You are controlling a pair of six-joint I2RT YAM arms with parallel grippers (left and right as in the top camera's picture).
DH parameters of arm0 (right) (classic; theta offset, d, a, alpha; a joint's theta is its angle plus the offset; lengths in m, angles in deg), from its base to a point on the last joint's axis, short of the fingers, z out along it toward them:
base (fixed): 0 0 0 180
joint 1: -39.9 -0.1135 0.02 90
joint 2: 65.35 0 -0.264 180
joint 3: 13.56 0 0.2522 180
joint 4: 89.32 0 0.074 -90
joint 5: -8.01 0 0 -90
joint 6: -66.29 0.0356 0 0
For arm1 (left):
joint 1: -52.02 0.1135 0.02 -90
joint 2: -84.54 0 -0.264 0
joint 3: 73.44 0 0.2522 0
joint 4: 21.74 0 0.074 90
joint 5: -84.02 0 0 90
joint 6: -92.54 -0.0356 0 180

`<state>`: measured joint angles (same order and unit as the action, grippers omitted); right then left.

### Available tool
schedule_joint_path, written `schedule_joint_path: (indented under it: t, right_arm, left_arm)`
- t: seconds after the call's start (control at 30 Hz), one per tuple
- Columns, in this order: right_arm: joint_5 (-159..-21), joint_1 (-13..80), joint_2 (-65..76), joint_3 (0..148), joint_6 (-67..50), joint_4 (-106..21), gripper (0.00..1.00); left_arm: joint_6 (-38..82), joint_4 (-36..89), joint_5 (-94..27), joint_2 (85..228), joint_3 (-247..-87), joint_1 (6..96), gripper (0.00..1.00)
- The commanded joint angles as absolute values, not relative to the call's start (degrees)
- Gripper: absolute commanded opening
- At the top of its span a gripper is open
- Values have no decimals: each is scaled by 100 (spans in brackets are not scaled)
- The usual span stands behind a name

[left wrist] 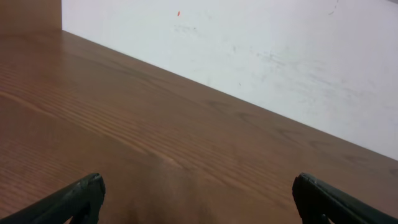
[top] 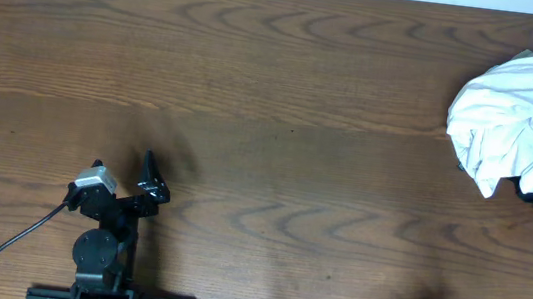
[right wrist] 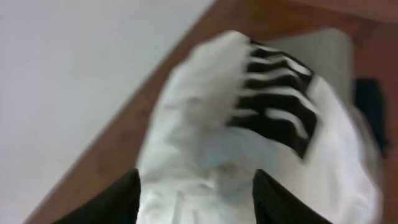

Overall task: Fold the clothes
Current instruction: 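Close the right gripper on the white T-shirt fabric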

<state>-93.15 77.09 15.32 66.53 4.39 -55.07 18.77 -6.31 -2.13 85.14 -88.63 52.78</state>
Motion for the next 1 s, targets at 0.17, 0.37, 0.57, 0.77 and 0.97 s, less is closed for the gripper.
schedule_joint_path:
  t: [0.17, 0.37, 0.57, 0.77, 0.97]
  right_arm:
    - [-8596, 7663, 2334, 6716, -470, -4821, 57]
    - [-9070, 7657, 3020, 6716, -685, -4753, 57]
    - [-9147, 7657, 2996, 6718, -685, -4740, 21]
    - [-9149, 7646, 2443, 6718, -567, -4768, 12]
    - [-9442, 7373, 1665, 6718, -529, -4812, 1]
  left_arm:
    - [1779, -421, -82, 8477, -8743, 5319, 98]
    - [1779, -421, -82, 8477, -8743, 5319, 98]
    - [1779, -421, -82, 8477, -8743, 5319, 98]
    - [1779, -421, -82, 8477, -8743, 5319, 98]
    - [1779, -421, -82, 8499, -8743, 5319, 98]
